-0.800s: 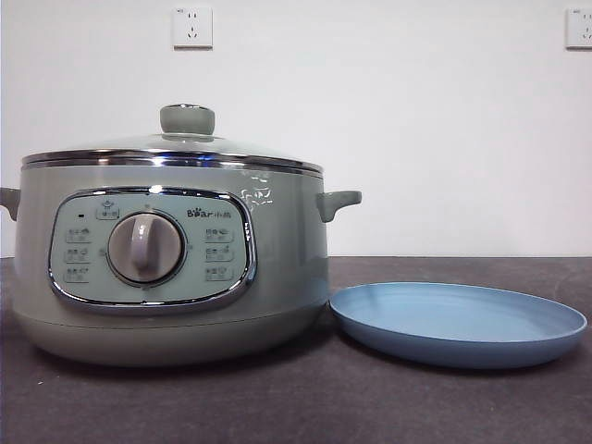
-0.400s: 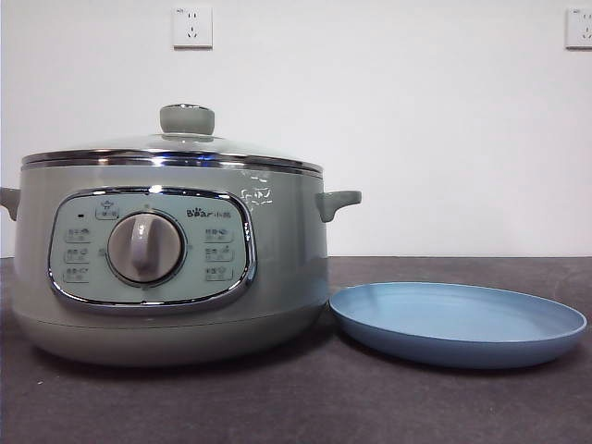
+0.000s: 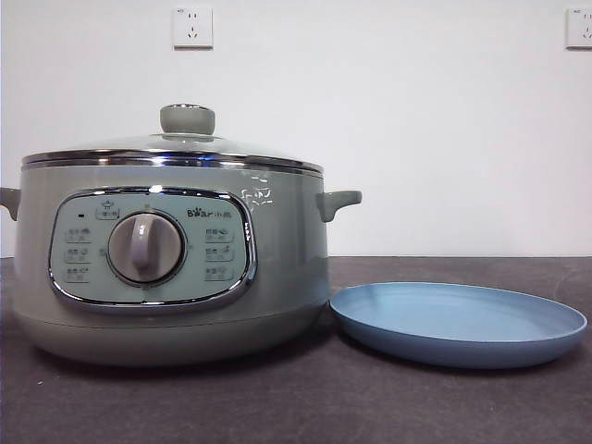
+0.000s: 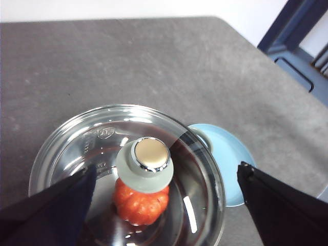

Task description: Take the pumpkin out from the steamer,put the pumpkin in the blue plate,close the lid

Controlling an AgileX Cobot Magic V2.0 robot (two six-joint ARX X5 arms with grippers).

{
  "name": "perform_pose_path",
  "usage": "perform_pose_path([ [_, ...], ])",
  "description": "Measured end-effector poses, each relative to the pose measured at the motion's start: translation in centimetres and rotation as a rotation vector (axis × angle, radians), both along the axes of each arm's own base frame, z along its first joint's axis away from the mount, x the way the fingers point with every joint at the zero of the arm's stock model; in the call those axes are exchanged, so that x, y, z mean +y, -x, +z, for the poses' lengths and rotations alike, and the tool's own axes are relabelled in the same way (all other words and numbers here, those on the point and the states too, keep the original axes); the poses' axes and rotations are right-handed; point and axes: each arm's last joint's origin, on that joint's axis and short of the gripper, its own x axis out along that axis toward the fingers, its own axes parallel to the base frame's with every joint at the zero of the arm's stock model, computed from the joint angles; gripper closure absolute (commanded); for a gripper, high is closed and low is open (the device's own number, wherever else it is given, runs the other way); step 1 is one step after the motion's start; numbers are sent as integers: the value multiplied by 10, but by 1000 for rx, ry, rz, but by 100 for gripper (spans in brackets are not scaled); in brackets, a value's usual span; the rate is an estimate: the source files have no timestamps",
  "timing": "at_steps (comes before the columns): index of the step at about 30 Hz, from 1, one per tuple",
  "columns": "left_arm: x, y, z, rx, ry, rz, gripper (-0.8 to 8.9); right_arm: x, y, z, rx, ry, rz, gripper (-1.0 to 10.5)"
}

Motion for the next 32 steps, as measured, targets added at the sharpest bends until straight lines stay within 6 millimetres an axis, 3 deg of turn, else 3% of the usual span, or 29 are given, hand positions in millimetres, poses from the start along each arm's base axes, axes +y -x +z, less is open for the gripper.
perform_pose_path([
  [9, -46, -42, -16, 66, -167, -6, 351, 0, 1, -2, 30, 0, -2, 506],
  [16, -74, -70, -44, 109, -259, -23, 351, 0, 1, -3, 33, 1, -2, 506],
  [24, -91, -82, -66, 151, -339, -46, 353, 0, 1, -3, 33, 0, -2, 506],
  [27, -93, -81, -67, 140, -355, -52, 472, 0, 1, -3, 34, 0, -2, 506],
  [32, -95, -80, -67, 122, -380, -57, 776, 0, 1, -3, 33, 0, -3, 506],
])
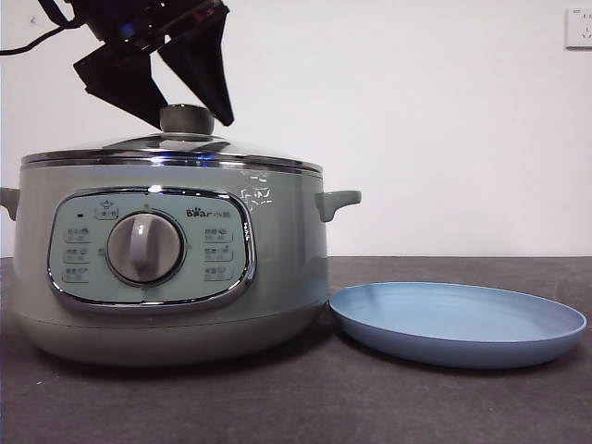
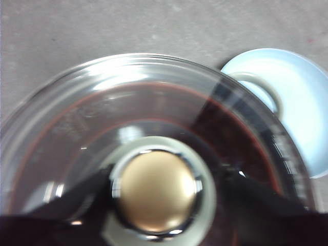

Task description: Take the pumpkin out from the steamer,put the pumpkin in the blue plate,close the lid

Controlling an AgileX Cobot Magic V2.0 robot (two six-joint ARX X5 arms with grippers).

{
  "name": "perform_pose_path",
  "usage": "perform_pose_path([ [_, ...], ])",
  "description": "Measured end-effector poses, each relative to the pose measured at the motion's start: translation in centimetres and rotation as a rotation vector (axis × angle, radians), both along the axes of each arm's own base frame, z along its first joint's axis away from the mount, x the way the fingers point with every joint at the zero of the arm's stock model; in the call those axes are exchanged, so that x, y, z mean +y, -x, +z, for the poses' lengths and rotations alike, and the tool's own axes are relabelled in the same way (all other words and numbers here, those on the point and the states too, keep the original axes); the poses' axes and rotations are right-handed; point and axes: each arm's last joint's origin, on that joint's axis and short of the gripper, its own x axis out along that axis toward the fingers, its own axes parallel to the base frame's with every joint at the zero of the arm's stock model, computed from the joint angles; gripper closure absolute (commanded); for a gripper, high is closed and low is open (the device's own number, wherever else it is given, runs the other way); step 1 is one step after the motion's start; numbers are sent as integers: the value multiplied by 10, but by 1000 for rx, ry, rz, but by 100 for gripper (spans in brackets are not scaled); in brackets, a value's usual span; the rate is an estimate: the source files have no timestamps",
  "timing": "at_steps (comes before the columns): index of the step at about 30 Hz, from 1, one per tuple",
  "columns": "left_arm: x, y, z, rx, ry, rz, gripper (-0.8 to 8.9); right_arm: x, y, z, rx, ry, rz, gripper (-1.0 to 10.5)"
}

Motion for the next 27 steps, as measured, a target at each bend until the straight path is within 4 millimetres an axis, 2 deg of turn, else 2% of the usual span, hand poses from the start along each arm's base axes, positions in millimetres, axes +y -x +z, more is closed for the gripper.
perform_pose_path([
  [1, 0, 0, 0, -4, -7, 0, 827, 0, 0, 0, 0, 0, 0, 506],
  [11, 1, -1, 1, -29, -46, 20, 822, 0, 0, 0, 3, -1, -1, 506],
  [16, 1, 1, 9, -31, -54, 27, 822, 0, -2, -2, 19, 1, 0, 506],
  [19, 4, 5, 30, -95, -47, 46, 822, 1, -5, -3, 28, 2, 1, 506],
  [21, 9, 11, 52, -157, -22, 60, 822, 3, -7, -4, 29, 2, 10, 506],
  [24, 19, 28, 89, -257, 35, 67, 822, 9, -13, -6, 37, 3, 44, 506],
  [27, 30, 47, 114, -323, 73, 72, 822, 19, -21, -9, 49, 6, 94, 506],
])
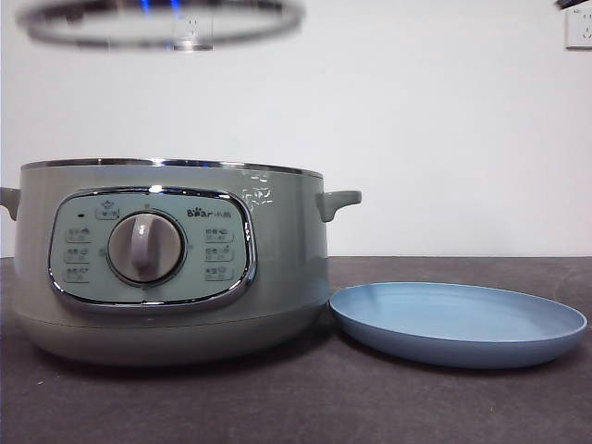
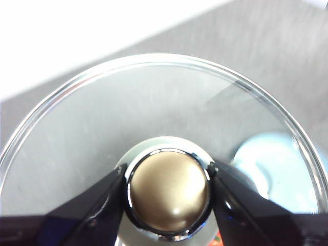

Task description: Take the pumpkin out from the steamer,put the pumpkin in the blue plate,close the lid

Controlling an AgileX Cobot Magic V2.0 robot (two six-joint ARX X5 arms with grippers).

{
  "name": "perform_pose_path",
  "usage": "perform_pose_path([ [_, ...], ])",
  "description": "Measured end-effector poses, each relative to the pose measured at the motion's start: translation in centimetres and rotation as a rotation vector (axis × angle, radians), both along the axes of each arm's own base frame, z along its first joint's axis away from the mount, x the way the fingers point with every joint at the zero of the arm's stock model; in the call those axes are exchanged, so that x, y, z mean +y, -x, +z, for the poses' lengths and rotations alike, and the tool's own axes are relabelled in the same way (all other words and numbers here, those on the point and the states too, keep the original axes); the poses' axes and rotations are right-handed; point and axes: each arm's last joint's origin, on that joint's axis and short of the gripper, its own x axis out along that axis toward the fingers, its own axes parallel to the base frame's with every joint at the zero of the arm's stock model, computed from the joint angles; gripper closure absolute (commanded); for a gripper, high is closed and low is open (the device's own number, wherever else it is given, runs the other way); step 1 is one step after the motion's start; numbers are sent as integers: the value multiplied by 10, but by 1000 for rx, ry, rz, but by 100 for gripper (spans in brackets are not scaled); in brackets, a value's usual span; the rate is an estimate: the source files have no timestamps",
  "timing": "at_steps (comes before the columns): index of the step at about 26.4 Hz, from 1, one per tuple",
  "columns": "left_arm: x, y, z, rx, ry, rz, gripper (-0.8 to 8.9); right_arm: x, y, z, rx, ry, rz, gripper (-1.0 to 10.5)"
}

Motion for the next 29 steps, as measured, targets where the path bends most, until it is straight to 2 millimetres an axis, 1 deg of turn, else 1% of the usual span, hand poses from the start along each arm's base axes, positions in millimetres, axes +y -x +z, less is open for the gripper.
perform_pose_path([
  [2, 7, 12, 8, -23, 4, 15, 822, 9, -6, -3, 8, 2, 42, 506],
  [8, 28, 46, 22, -64, -5, 72, 822, 44, -24, -13, 55, 25, 168, 504],
  [11, 42, 67, 31, -115, 1, 120, 822, 64, -34, -9, 54, 56, 203, 503],
  [14, 56, 88, 38, -165, -3, 190, 822, 87, -45, -1, 38, 79, 253, 500],
  [16, 65, 101, 40, -190, -18, 243, 822, 103, -52, 5, 35, 90, 300, 495],
  [19, 76, 116, 41, -211, -38, 306, 822, 128, -62, 10, 38, 122, 370, 412],
  [21, 82, 125, 41, -219, -44, 330, 822, 145, -68, 12, 47, 150, 414, 401],
  [23, 89, 136, 41, -224, -55, 360, 822, 170, -78, 13, 57, 220, 452, 398],
  [24, 92, 141, 40, -224, -59, 367, 822, 181, -83, 13, 53, 267, 455, 367],
  [25, 93, 143, 40, -222, -62, 370, 822, 193, -87, 13, 45, 320, 453, 360],
  [27, 95, 146, 38, -214, -68, 368, 822, 214, -93, 5, 44, 412, 455, 349],
  [28, 95, 147, 37, -206, -75, 367, 822, 223, -95, -1, 49, 454, 460, 348],
  [29, 95, 147, 36, -196, -83, 365, 822, 234, -98, -12, 60, 506, 464, 347],
])
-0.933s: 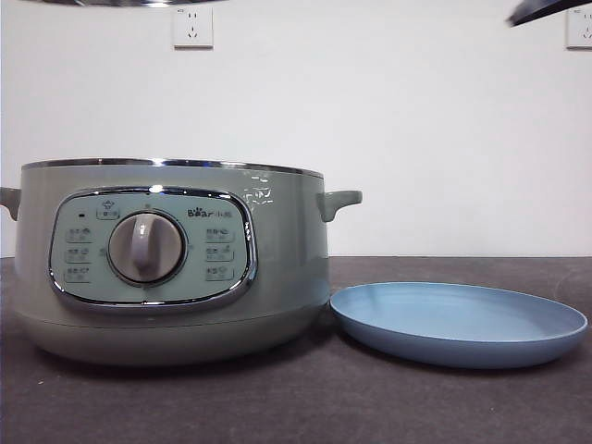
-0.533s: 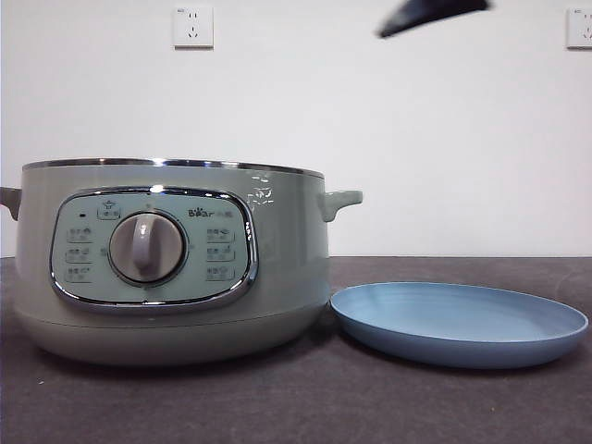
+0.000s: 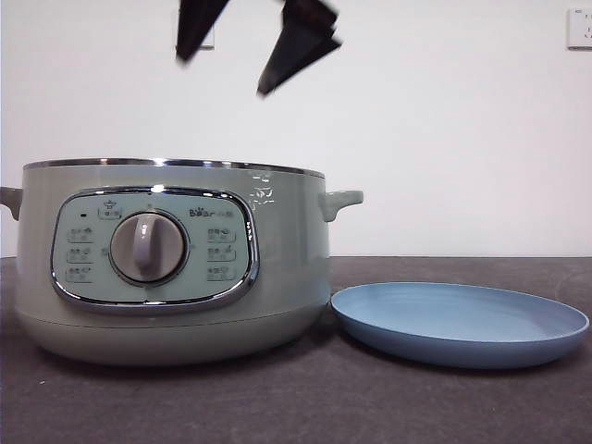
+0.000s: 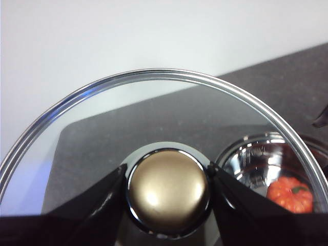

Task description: Take the pumpkin out from the steamer,put the pumpkin in the blue plate,close the lid

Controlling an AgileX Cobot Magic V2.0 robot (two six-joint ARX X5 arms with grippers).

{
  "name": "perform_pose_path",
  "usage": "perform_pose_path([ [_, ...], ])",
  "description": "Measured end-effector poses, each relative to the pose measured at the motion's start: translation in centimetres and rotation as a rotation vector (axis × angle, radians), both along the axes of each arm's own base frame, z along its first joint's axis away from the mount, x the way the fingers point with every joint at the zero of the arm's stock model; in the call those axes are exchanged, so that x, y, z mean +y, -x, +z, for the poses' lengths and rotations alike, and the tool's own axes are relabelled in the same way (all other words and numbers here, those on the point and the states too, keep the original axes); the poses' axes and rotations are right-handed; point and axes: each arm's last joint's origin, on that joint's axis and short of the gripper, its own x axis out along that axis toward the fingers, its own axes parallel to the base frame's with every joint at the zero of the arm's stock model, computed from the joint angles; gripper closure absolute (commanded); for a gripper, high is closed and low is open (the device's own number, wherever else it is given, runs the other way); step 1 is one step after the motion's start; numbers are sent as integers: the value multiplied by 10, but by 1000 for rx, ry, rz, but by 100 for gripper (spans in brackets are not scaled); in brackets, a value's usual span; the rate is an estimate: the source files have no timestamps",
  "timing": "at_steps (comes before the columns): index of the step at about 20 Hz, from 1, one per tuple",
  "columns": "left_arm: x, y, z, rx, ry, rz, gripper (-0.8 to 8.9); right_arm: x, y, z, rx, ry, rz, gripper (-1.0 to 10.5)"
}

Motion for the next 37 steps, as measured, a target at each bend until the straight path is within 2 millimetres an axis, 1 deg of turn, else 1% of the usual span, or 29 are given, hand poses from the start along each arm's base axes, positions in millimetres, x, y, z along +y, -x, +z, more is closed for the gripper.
perform_pose_path([
  [1, -1, -1, -1, 6, -4, 0, 822, 8, -2, -10, 0, 35, 7, 347],
  [2, -1, -1, 0, 6, -3, 0, 822, 17, -4, -24, 10, 75, 21, 347],
  [4, -2, -3, -1, 12, -5, -2, 822, 30, -8, -45, 37, 119, 47, 347],
  [6, -1, -2, -2, 19, -9, -2, 822, 37, -13, -59, 45, 133, 56, 348],
  [14, -1, -2, -2, 24, -12, -2, 822, 52, -27, -100, 80, 175, 61, 349],
  [19, -1, -2, -3, 29, -15, -2, 822, 56, -31, -115, 103, 197, 62, 353],
  [20, -1, -2, -3, 33, -17, -2, 822, 55, -33, -119, 109, 203, 59, 395],
  [21, -1, -1, -4, 45, -23, -2, 822, 55, -34, -120, 112, 205, 56, 544],
  [23, 0, -1, -6, 66, -35, -2, 822, 54, -36, -120, 112, 204, 51, 977],
  [24, 0, 0, -7, 69, -37, -2, 822, 54, -36, -120, 109, 201, 50, 955],
  [26, 0, 0, -7, 69, -37, -2, 822, 54, -36, -120, 109, 201, 50, 954],
  [27, 0, 0, -7, 69, -37, -2, 822, 53, -36, -119, 108, 200, 50, 954],
  [28, 0, 0, -7, 69, -37, -2, 822, 51, -34, -111, 100, 191, 49, 954],
  [29, 0, 0, -7, 69, -37, -2, 822, 46, -30, -94, 81, 169, 46, 954],
  [30, 0, 0, -7, 69, -37, -2, 822, 39, -23, -71, 52, 135, 42, 954],
  [31, 0, -1, -6, 68, -36, -2, 822, 27, -16, -45, 20, 97, 30, 954],
  [33, -1, -1, -5, 52, -27, -2, 822, 2, -2, -9, 4, 71, 5, 955],
  [34, -1, -2, -3, 37, -19, -2, 822, -12, 3, 3, 13, 74, -17, 956],
  [37, -1, -2, -3, 30, -15, -3, 822, -64, 20, 44, 36, 40, -153, 956],
])
